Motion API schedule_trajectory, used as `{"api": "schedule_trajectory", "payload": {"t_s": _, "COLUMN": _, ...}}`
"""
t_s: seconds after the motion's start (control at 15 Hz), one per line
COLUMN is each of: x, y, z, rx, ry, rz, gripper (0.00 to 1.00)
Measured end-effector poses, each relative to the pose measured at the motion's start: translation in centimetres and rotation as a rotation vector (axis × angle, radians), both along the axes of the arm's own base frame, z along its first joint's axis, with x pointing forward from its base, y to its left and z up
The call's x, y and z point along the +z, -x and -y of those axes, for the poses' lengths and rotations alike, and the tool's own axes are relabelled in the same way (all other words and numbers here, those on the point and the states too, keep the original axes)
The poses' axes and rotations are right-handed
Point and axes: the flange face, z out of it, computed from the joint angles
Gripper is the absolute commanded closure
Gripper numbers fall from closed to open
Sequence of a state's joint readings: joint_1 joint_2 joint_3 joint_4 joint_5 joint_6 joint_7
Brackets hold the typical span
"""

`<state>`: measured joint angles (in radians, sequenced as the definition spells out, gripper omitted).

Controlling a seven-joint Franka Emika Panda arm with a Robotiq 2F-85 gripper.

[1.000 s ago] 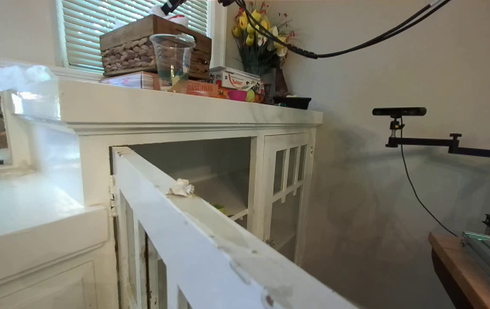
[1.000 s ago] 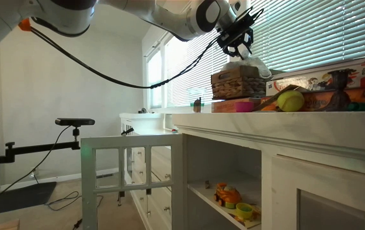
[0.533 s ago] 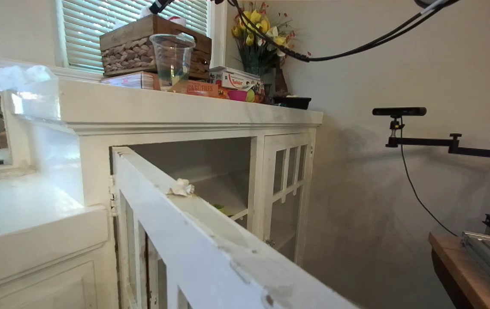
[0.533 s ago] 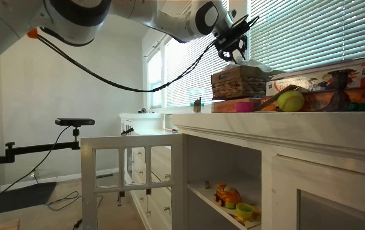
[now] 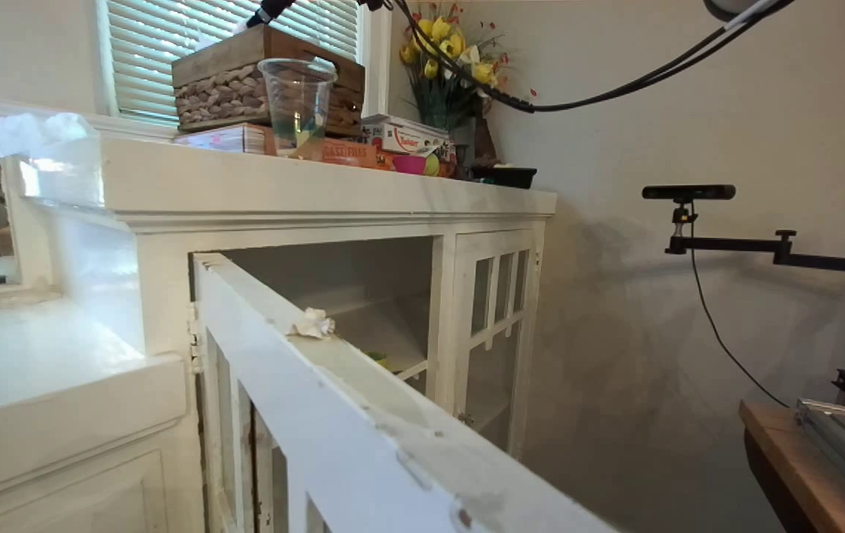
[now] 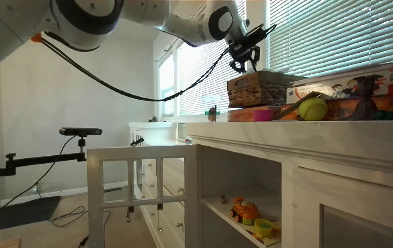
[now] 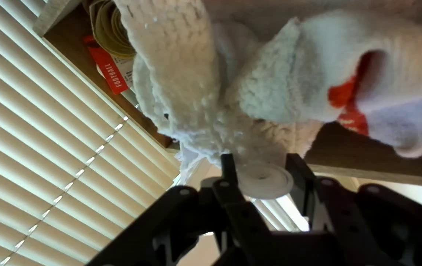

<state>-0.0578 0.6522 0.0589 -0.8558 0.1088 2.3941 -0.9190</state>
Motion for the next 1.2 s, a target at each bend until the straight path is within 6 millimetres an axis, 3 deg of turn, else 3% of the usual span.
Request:
{"api": "schedule_trajectory", "payload": {"t_s": 0.53, "x": -2.2, "y": 0.2, "z": 0.4, "rx": 0.044, "ry": 0.029, "rz": -0.158, "gripper": 0.87}}
{"api": "schedule_trajectory", "payload": {"t_s": 0.87, "x": -1.9, "y": 0.8, "z": 0.8, "rx": 0.048, "ry": 0.041, "rz": -0.232, "gripper": 0.87}}
{"api": "schedule_trajectory", "payload": {"t_s": 0.93, "x": -1.8, "y": 0.9, "z": 0.9, "rx": 0.048, "ry": 0.043, "rz": -0.241, "gripper": 0.42}}
{"api": "schedule_trajectory", "payload": {"t_s": 1.2, "x": -1.4, "y": 0.9, "z": 1.2, "rx": 0.04, "ry": 0.053, "rz": -0.24, "gripper": 0.15}}
